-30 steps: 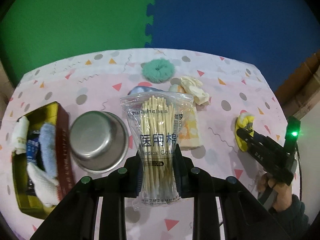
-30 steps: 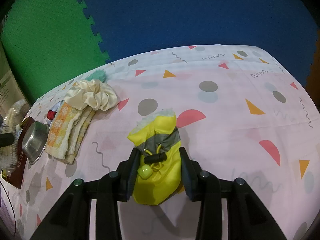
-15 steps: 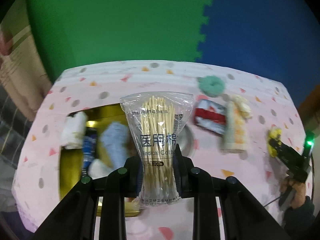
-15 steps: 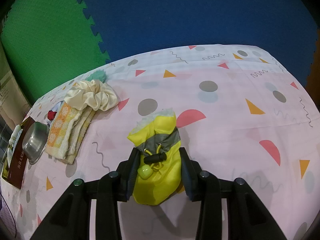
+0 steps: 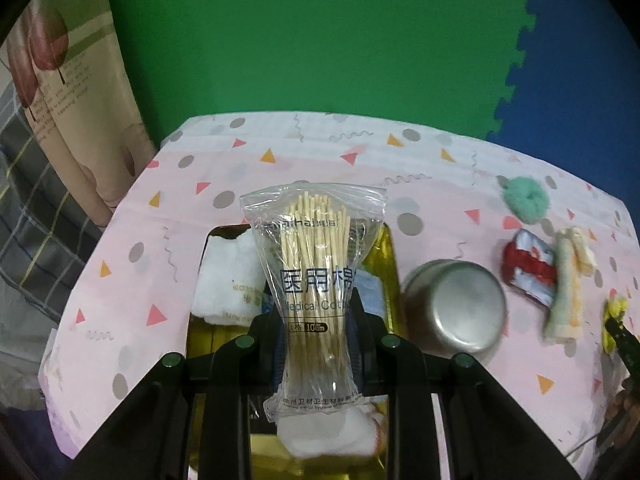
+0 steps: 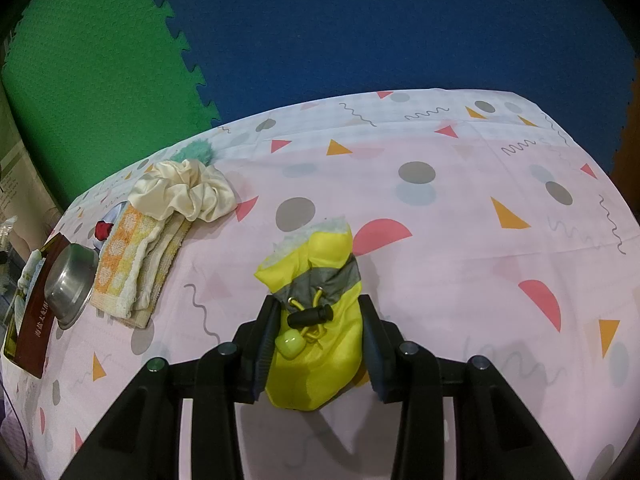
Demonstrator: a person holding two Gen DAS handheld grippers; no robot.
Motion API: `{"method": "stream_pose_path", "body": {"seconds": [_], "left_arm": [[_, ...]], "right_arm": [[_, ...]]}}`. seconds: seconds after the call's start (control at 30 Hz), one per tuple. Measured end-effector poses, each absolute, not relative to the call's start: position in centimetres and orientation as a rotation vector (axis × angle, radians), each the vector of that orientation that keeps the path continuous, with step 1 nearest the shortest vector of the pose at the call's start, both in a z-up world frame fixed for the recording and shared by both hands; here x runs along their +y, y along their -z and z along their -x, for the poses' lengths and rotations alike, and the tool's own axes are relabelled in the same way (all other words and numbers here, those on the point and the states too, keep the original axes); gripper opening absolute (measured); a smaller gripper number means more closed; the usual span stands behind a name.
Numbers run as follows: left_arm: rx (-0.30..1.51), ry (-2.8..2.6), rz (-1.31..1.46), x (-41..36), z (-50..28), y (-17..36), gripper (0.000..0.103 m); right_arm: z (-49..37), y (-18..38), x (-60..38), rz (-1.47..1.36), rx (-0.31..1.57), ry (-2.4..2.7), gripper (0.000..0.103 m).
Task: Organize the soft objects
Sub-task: 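Carry the cotton-swab packet into the gold tin and open the left gripper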
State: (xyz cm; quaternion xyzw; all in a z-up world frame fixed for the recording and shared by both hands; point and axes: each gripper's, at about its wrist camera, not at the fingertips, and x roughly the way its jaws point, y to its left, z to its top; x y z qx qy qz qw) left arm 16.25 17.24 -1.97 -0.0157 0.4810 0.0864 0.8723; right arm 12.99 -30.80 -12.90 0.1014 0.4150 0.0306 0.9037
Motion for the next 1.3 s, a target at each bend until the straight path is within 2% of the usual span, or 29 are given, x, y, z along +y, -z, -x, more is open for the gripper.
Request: {"method": "stream_pose_path", "body": {"seconds": [0.33,0.73,0.9,1.0,1.3], "left_arm": [[1.079,-0.170,0.063,18.6,-18.7,6.4,0.023],[1.093,-0.174,0.074,19.4,-19.8,7.8,0.027],[1.080,-0.175,0.092,19.8,-19.6,7.6,0.048],[1.061,-0.157,0.085,19.6,-19.1,6.9,0.054],[0.946,-0.187,-0.024,17.3,-14.9,3.8,0.059]], "right_arm": [[-13.0,12.9,-30.7,-0.205,0.858,-0.060,0.040],[-13.1,12.9,-30.6,-0.192,0.860,-0.056,0.040],[-13.2,13.0,-30.6,-0.187,0.861,-0.054,0.040],[-13.2,13.0,-30.5,-0.186,0.862,-0.053,0.040],[-13.2,12.9,-30.4,-0.159,0.866,-0.042,0.040]]}}
